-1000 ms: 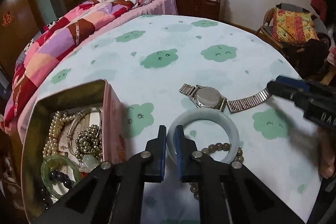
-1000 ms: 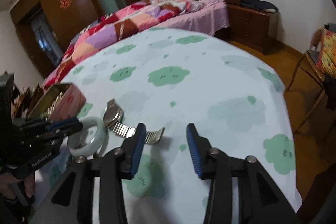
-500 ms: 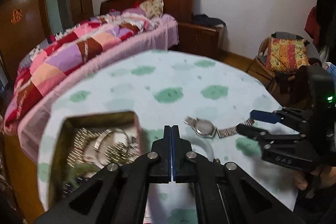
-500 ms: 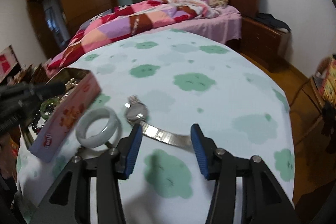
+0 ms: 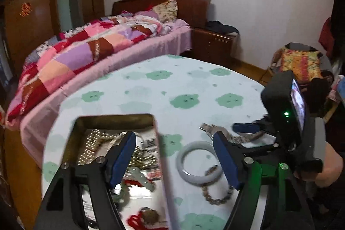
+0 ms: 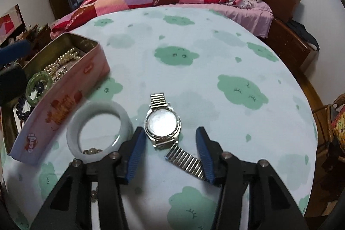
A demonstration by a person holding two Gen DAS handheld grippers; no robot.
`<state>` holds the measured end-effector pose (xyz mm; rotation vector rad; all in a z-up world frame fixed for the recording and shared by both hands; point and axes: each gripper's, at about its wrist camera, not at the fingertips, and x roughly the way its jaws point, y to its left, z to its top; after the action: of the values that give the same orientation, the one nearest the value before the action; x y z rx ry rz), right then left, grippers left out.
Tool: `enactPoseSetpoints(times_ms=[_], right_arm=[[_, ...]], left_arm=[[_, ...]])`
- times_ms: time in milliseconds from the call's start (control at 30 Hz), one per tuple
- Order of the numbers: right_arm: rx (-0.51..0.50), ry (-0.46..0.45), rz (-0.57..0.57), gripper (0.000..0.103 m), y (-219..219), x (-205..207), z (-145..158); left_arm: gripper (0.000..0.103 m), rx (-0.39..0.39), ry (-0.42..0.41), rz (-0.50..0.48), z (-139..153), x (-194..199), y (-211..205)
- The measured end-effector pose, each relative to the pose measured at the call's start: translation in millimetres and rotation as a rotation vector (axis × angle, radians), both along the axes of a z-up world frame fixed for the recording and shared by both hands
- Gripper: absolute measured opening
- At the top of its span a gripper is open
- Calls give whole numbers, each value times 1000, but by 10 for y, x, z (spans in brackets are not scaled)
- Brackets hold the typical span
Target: Organize jewelry
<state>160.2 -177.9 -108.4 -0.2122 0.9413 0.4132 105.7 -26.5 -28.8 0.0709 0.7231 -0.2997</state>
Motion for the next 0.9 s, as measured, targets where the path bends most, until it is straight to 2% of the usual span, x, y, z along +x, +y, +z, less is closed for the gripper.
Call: enactPoseSetpoints(times_ms=[33,133,267,367,533,567,600,633,700,800,900], right_arm=[[-3,-3,9,27,-10,-25,16],[-16,-12,3,26,-94,-100,33],[25,-30,-66,25,-354,-176,67],[54,-38,-106,25,-510,-225,94],[75,-47,-117,25,-549,-285,106],[79,-49,-116,25,-549,-295,108],[83,-51,-114,25,-540,-299,115],[86,-55,-112,25,-538,-296,125],[92,-68,-109,25,-526,-305,155],[101,-88,-103,25,-516,-319,218],[110,-113,-102,24,-496,-337,307]], left_arm=[[74,3,8,-13,-22,-6,-30],[74,41,18,-51,-119,-49,-175],[72,72,41,-94,-238,-74,-344],[58,107,69,-134,-349,-15,-500],[40,135,170,-157,-636,176,-697],[28,141,191,-157,-702,209,-722],[22,132,189,-159,-723,222,-734],[17,138,193,-162,-725,226,-751],[13,150,184,-162,-681,206,-766],[12,137,154,-165,-571,153,-738],[13,92,107,-149,-371,90,-629]])
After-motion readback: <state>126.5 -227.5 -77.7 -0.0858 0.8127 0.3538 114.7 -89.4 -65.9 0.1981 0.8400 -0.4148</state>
